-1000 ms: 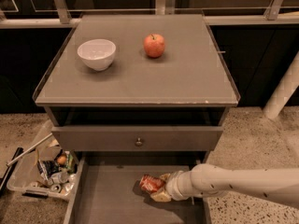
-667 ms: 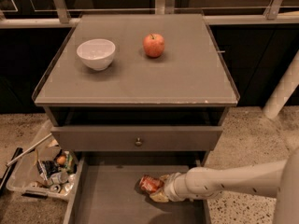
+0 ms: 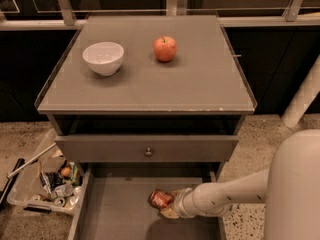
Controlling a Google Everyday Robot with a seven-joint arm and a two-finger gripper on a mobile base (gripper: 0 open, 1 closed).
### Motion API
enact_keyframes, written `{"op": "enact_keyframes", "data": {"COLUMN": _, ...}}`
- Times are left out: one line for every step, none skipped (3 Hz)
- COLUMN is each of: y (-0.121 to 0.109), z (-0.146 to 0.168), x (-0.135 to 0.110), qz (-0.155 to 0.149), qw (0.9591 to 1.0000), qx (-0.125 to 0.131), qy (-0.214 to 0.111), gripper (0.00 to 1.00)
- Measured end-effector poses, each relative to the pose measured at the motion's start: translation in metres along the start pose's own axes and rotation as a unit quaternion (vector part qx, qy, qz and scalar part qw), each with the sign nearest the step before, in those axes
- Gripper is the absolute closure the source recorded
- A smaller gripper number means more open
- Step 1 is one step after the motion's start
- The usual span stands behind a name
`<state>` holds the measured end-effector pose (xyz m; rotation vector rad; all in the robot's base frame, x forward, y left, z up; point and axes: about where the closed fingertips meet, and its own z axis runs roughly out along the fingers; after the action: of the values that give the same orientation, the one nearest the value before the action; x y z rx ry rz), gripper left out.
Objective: Place coke can into middle drawer
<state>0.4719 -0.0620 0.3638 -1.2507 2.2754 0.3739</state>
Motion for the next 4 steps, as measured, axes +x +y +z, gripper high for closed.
{"op": "enact_keyframes", "data": {"y": 0.0000, "z": 0.0000, "x": 0.0000, "qz": 0.000, "qw": 1.0000, "qx": 0.000, "qy": 0.000, "gripper": 0.81}}
{"op": "enact_keyframes", "data": {"y": 0.0000, "z": 0.0000, "x": 0.0000, "qz": 0.000, "qw": 1.0000, "qx": 0.000, "qy": 0.000, "gripper": 0.57}}
{"op": "enact_keyframes", "data": {"y": 0.0000, "z": 0.0000, "x": 0.0000, "qz": 0.000, "qw": 1.0000, "qx": 0.000, "qy": 0.000, "gripper": 0.34}}
{"op": "enact_keyframes", "data": {"y": 0.0001, "z": 0.0001, "x": 0.0000, "qz": 0.000, "qw": 1.0000, "qx": 0.000, "qy": 0.000, "gripper": 0.11}}
